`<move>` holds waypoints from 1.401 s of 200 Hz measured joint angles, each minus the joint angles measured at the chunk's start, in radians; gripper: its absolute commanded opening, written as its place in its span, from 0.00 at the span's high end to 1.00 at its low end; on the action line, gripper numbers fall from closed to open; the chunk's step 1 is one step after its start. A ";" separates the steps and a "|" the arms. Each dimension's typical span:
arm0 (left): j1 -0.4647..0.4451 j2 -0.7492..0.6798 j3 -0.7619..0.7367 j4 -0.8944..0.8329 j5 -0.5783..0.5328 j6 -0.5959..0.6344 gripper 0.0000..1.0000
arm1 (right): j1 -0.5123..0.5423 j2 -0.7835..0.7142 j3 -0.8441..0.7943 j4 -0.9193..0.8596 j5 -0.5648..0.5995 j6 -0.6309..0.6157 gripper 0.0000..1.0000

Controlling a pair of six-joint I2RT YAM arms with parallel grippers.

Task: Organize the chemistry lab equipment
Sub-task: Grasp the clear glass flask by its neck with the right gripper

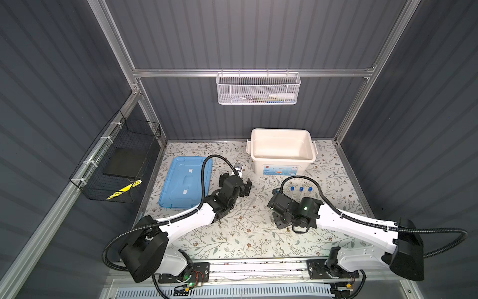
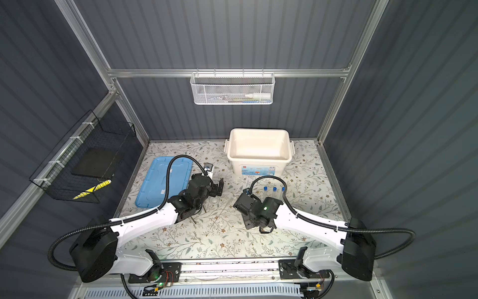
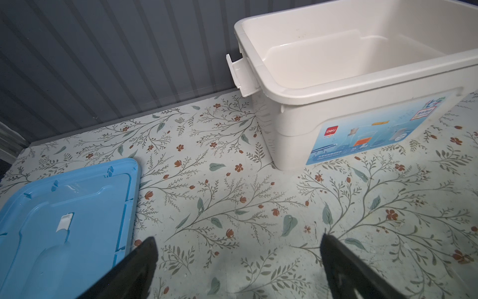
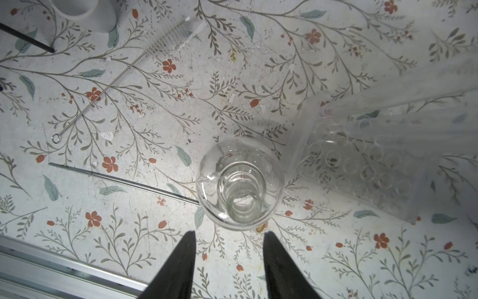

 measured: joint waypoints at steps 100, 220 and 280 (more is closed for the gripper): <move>0.000 0.000 -0.032 -0.003 0.000 -0.012 0.00 | -0.058 0.045 -0.007 0.040 -0.055 -0.017 0.61; 0.000 -0.006 -0.055 -0.003 -0.001 -0.015 0.00 | -0.071 0.120 0.004 0.040 -0.058 -0.032 0.65; 0.000 -0.016 -0.059 -0.003 0.000 -0.023 0.00 | -0.074 0.139 0.023 0.037 -0.057 -0.035 0.68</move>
